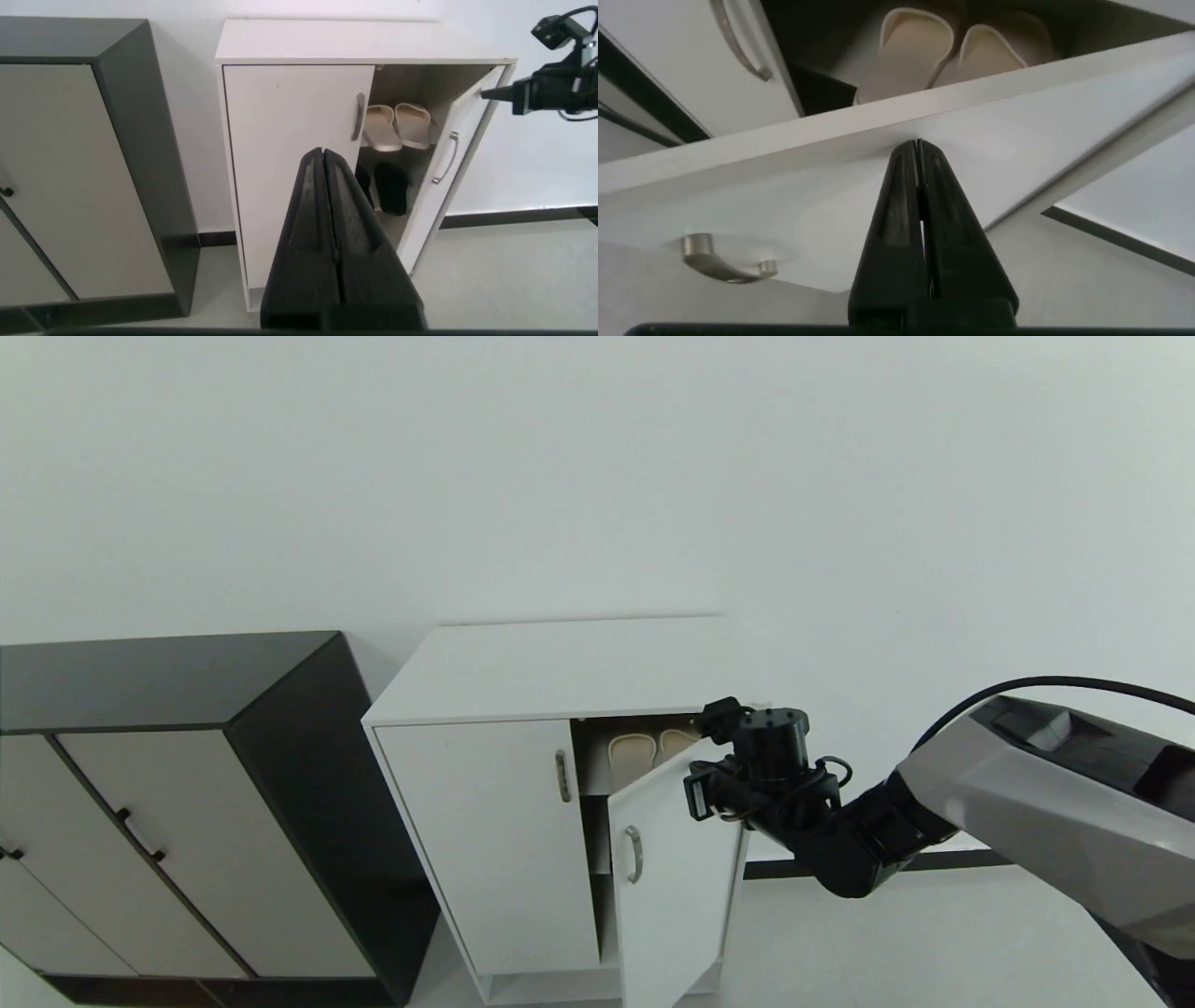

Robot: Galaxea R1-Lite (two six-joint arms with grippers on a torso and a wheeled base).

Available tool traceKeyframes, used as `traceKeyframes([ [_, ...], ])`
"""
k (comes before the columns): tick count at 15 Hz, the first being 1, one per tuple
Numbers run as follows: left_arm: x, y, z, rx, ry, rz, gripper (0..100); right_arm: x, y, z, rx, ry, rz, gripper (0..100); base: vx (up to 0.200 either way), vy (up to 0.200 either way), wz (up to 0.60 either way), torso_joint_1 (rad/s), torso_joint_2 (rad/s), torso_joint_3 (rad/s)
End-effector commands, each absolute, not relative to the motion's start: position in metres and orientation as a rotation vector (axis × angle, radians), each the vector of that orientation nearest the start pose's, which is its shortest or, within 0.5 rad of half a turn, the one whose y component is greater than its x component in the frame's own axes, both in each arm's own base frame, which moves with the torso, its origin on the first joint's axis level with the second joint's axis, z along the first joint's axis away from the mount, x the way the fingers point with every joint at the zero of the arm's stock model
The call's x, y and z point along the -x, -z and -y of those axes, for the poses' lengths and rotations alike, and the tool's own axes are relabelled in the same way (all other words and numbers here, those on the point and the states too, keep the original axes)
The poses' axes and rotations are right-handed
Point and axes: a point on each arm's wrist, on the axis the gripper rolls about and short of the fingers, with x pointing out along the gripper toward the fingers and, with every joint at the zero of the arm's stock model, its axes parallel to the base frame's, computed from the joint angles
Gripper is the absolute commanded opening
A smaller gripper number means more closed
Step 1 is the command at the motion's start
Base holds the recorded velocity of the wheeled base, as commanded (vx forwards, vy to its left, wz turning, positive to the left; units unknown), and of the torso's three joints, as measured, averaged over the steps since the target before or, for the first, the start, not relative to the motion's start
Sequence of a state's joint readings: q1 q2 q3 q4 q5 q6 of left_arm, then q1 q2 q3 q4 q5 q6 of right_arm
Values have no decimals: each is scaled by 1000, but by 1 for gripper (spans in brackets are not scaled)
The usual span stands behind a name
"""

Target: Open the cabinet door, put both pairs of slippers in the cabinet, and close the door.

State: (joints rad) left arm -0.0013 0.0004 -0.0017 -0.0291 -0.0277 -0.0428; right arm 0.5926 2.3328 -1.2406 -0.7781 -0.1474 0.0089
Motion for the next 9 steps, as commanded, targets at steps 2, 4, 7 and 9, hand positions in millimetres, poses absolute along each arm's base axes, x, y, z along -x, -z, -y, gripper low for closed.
traceKeyframes([
  [2, 23, -79, 1, 43, 30, 30, 0, -393, -58, -254, 103, -431, -297, 0, 0, 0, 0, 0, 0, 0],
  [4, 23, -79, 1, 43, 30, 29, 0, -401, -56, -255, 104, -423, -301, 0, 0, 0, 0, 0, 0, 0],
  [7, 23, -79, 1, 43, 30, 29, 0, -409, -54, -258, 97, -417, -286, 0, 0, 0, 0, 0, 0, 0],
  [9, 23, -79, 1, 43, 30, 29, 0, -417, -52, -260, 89, -413, -269, 0, 0, 0, 0, 0, 0, 0],
])
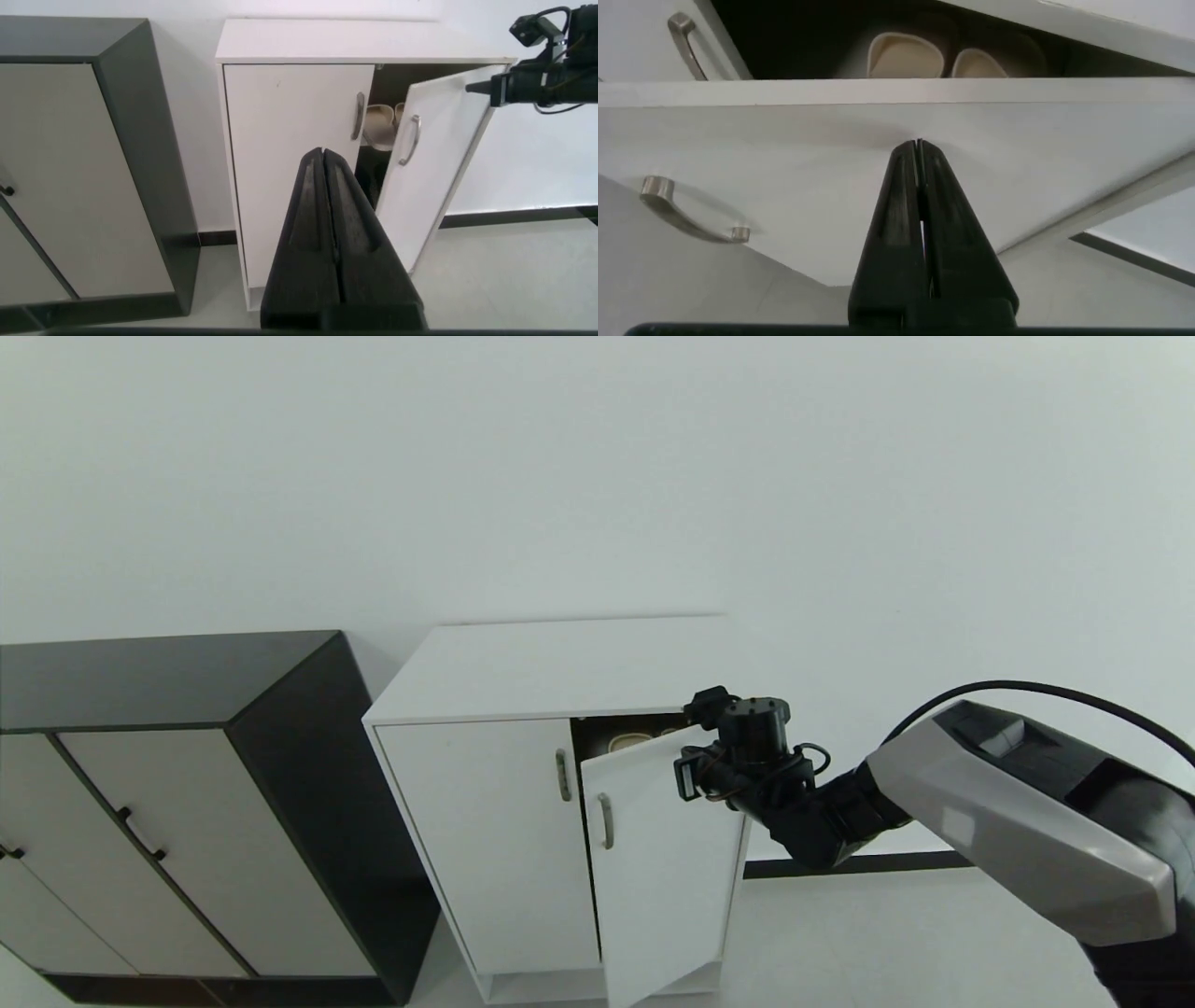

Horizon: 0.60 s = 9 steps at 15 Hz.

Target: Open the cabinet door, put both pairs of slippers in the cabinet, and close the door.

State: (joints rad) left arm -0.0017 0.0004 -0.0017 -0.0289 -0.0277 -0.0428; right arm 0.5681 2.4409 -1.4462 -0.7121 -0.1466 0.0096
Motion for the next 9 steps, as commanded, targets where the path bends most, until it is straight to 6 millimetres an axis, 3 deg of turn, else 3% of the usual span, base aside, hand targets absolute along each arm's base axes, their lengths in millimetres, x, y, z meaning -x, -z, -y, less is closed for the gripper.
traceKeyframes([
  [1, 23, -79, 1, 43, 30, 30, 0, -423, -53, -259, 84, -406, -259, 0, 0, 0, 0, 0, 0, 0],
  [9, 23, -79, 1, 43, 30, 29, 0, -444, -50, -248, 68, -363, -234, 0, 0, 0, 0, 0, 0, 0],
])
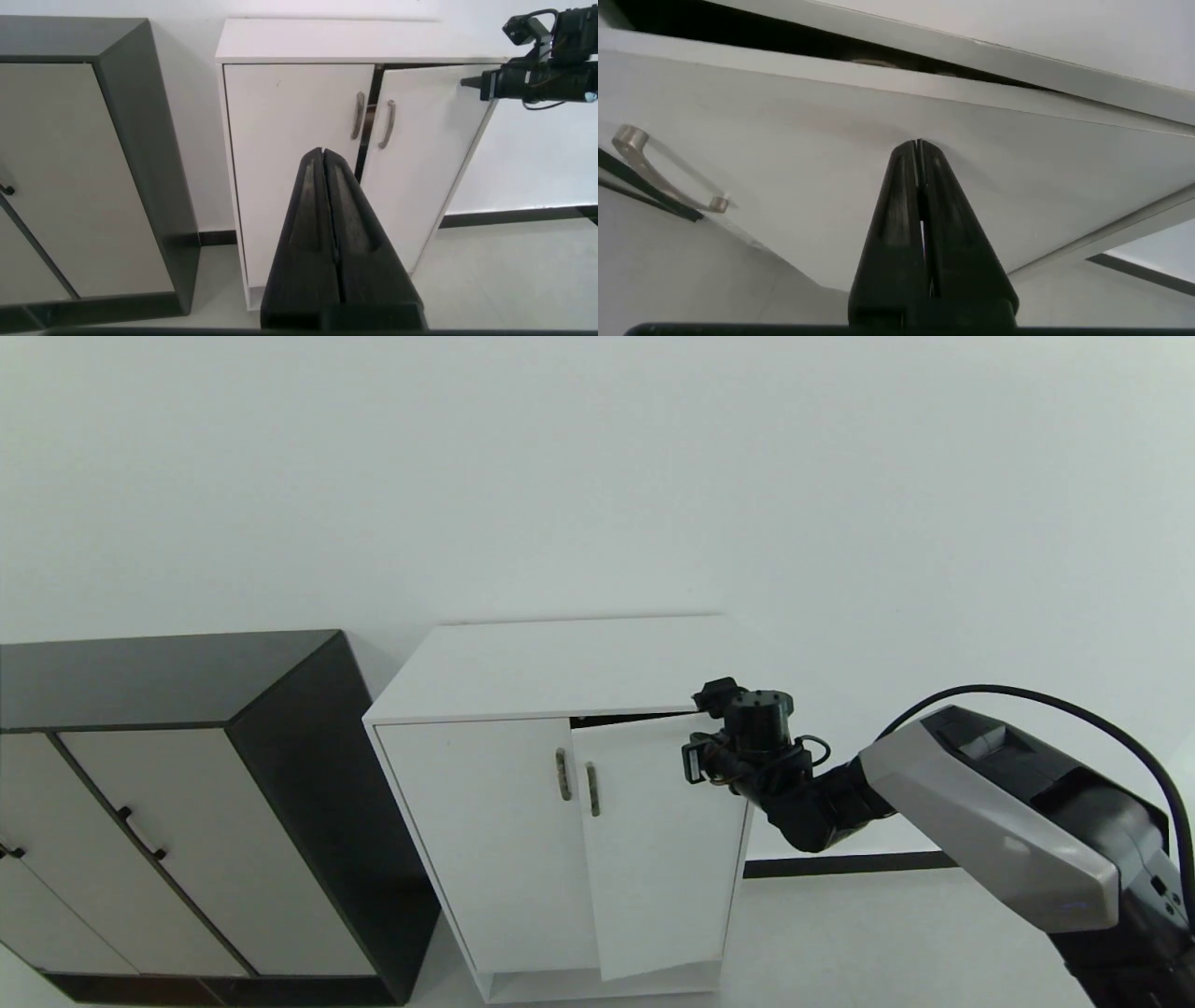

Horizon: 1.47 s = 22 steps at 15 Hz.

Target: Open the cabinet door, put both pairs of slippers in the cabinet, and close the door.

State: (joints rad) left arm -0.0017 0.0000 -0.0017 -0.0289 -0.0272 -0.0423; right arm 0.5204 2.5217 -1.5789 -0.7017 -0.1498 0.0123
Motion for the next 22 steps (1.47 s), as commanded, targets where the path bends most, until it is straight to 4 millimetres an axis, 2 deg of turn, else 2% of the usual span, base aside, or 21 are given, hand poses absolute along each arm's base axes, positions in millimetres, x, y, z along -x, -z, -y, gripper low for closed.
traceKeyframes([
  [1, 23, -79, 1, 43, 30, 29, 0, -446, -52, -248, 65, -360, -227, 0, 0, 0, 0, 0, 0, 0],
  [9, 23, -79, 1, 43, 30, 29, 0, -456, -56, -246, 62, -347, -221, 0, 0, 0, 0, 0, 0, 0],
  [17, 23, -79, 1, 43, 30, 29, 0, -457, -54, -247, 63, -345, -223, 0, 0, 0, 0, 0, 0, 0],
  [21, 23, -79, 1, 43, 30, 29, 0, -450, -58, -243, 64, -343, -231, 0, 0, 0, 0, 0, 0, 0],
  [22, 23, -79, 1, 43, 30, 29, 0, -443, -63, -240, 63, -345, -226, 0, 0, 0, 0, 0, 0, 0],
])
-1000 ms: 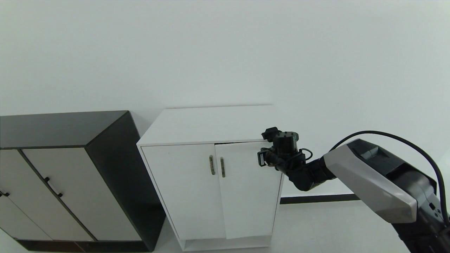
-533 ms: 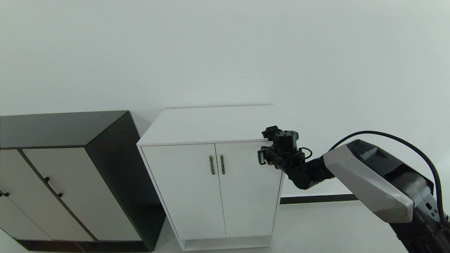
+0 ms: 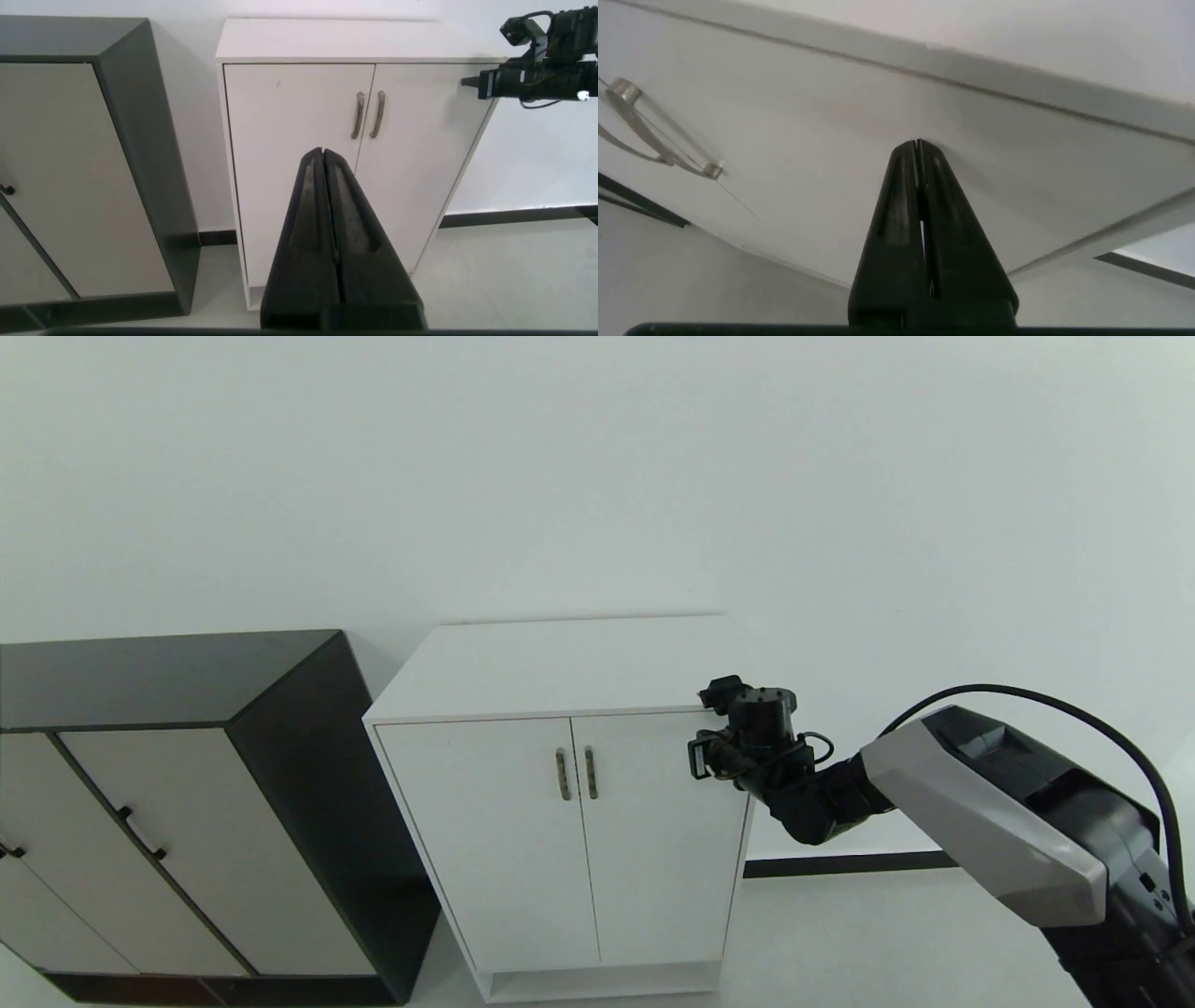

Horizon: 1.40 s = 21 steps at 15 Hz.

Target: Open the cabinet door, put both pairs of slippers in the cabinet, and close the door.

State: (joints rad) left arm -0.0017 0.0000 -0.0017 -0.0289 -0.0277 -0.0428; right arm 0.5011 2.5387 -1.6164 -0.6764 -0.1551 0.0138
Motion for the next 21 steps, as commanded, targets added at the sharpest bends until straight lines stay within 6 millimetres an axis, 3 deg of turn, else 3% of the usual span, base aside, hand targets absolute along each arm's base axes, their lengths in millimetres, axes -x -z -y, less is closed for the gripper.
traceKeyframes([
  [1, 23, -79, 1, 44, 30, 28, 0, -438, -64, -238, 62, -347, -223, 0, 0, 0, 0, 0, 0, 0],
  [4, 23, -79, 1, 44, 30, 30, 0, -406, -74, -226, 65, -357, -222, 0, 0, 0, 0, 0, 0, 0],
  [5, 23, -79, 1, 44, 30, 28, 0, -404, -75, -225, 65, -357, -222, 0, 0, 0, 0, 0, 0, 0],
  [6, 23, -79, 1, 44, 30, 28, 0, -381, -75, -214, 69, -362, -232, 0, 0, 0, 0, 0, 0, 0],
  [10, 23, -79, 1, 43, 30, 30, 0, -334, -73, -185, 75, -359, -250, 0, 0, 0, 0, 0, 0, 0],
  [11, 23, -79, 1, 43, 31, 28, 0, -313, -74, -171, 81, -354, -267, 0, 0, 0, 0, 0, 0, 0],
  [15, 23, -79, 1, 43, 30, 29, 0, -259, -67, -137, 104, -338, -327, 0, 0, 0, 0, 0, 0, 0],
  [21, 23, -79, 1, 44, 30, 28, 0, -214, -48, -96, 104, -278, -363, 0, 0, 0, 0, 0, 0, 0],
])
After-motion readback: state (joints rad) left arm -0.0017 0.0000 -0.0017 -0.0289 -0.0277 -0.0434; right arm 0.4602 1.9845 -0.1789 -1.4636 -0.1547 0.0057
